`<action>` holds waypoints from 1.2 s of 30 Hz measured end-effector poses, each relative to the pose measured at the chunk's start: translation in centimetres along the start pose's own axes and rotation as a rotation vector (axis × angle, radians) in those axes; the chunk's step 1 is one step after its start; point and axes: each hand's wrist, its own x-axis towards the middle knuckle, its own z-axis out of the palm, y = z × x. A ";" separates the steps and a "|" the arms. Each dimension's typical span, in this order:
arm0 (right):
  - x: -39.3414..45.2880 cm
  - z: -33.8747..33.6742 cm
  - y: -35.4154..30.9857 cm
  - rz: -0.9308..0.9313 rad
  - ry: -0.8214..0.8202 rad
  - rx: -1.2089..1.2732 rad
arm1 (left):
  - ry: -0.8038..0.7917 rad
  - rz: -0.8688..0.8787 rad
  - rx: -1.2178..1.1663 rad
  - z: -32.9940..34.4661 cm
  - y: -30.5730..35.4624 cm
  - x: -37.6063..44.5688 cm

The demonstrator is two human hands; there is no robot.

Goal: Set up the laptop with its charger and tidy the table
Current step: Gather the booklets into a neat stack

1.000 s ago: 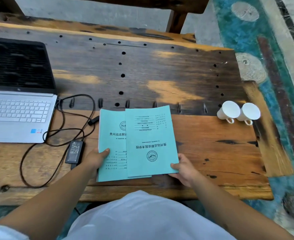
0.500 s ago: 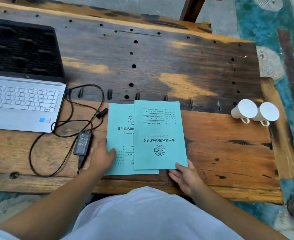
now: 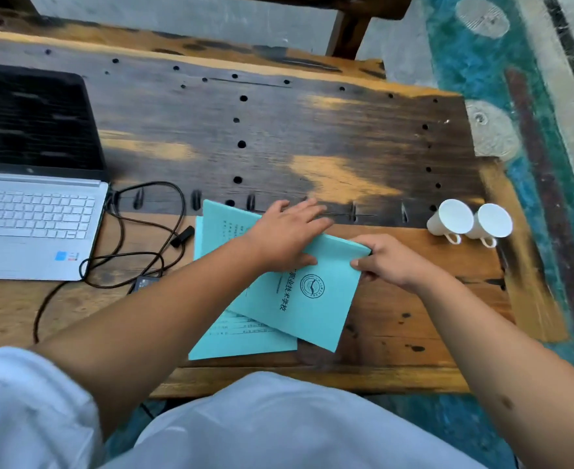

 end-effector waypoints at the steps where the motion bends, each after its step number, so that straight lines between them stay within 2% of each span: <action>1: 0.3 -0.3 -0.9 -0.029 -0.028 -0.063 | -0.093 -0.020 0.023 -0.7 0.0 0.6; 3: 0.7 -0.5 -1.9 -0.077 -0.042 -0.128 | -0.191 -0.069 -0.039 -1.6 -0.6 0.9; 5: 1.0 -0.5 -2.0 -0.130 0.042 -0.068 | -0.171 -0.084 -0.162 -2.3 -1.7 0.0; 7: 1.1 -0.6 -1.6 -0.152 0.106 0.047 | -0.131 -0.145 -0.400 -3.2 -3.0 -1.7; 8: 1.1 -0.6 -1.3 -0.133 0.074 0.110 | -0.089 -0.213 -0.599 -3.6 -3.5 -2.7; 11: 1.1 0.2 -0.2 0.014 -0.112 0.516 | 0.060 -0.434 -1.150 -3.9 -4.6 -5.6; 13: 1.3 1.2 0.7 0.070 -0.200 0.876 | 0.113 -0.510 -1.273 -3.3 -5.4 -7.2; 15: 1.6 2.9 1.2 0.090 -0.244 1.111 | 0.163 -0.590 -1.342 -1.9 -5.9 -8.8; 17: 1.9 5.3 1.6 0.100 -0.256 1.086 | 0.232 -0.703 -1.415 -0.1 -6.2 -10.0; 20: 2.1 9.7 2.2 0.086 -0.174 0.708 | 0.318 -0.907 -1.575 3.1 -6.1 -11.2; 22: 2.4 11.9 2.4 0.082 -0.095 0.537 | 0.355 -1.037 -1.590 4.9 -5.9 -11.7; 25: 3.1 13.4 2.9 0.088 -0.011 0.465 | 0.356 -1.127 -1.534 6.9 -6.0 -12.7; 28: 4.1 13.6 3.2 0.154 0.050 0.473 | 0.171 -1.148 -1.519 8.7 -5.8 -13.8; 30: 4.7 13.7 3.4 0.190 0.080 0.487 | -0.001 -1.142 -1.371 10.2 -5.7 -14.7; 31: 5.0 13.7 3.5 0.200 0.095 0.495 | -0.034 -1.137 -1.303 10.8 -5.7 -15.0; 36: 6.6 14.7 3.5 0.241 0.129 0.461 | 0.009 -1.143 -0.930 11.8 -6.3 -15.2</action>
